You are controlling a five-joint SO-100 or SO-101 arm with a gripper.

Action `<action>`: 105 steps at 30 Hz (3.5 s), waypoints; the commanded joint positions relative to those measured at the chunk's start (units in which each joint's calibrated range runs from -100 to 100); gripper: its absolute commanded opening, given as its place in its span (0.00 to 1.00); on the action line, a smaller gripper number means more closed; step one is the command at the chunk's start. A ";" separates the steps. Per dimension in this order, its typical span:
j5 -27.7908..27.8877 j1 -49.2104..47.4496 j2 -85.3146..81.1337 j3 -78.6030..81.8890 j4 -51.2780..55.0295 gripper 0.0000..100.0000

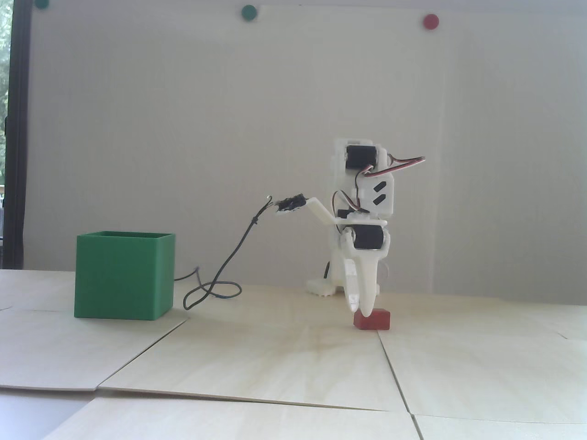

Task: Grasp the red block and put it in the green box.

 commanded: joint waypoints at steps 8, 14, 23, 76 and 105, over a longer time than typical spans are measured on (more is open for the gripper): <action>0.03 -0.50 -11.71 5.03 1.29 0.17; 0.03 -0.50 -14.00 7.08 1.29 0.17; -0.39 -0.50 -14.23 7.25 1.29 0.17; -3.04 2.15 -22.29 24.29 -4.02 0.17; -2.99 2.23 -29.94 29.79 -4.70 0.17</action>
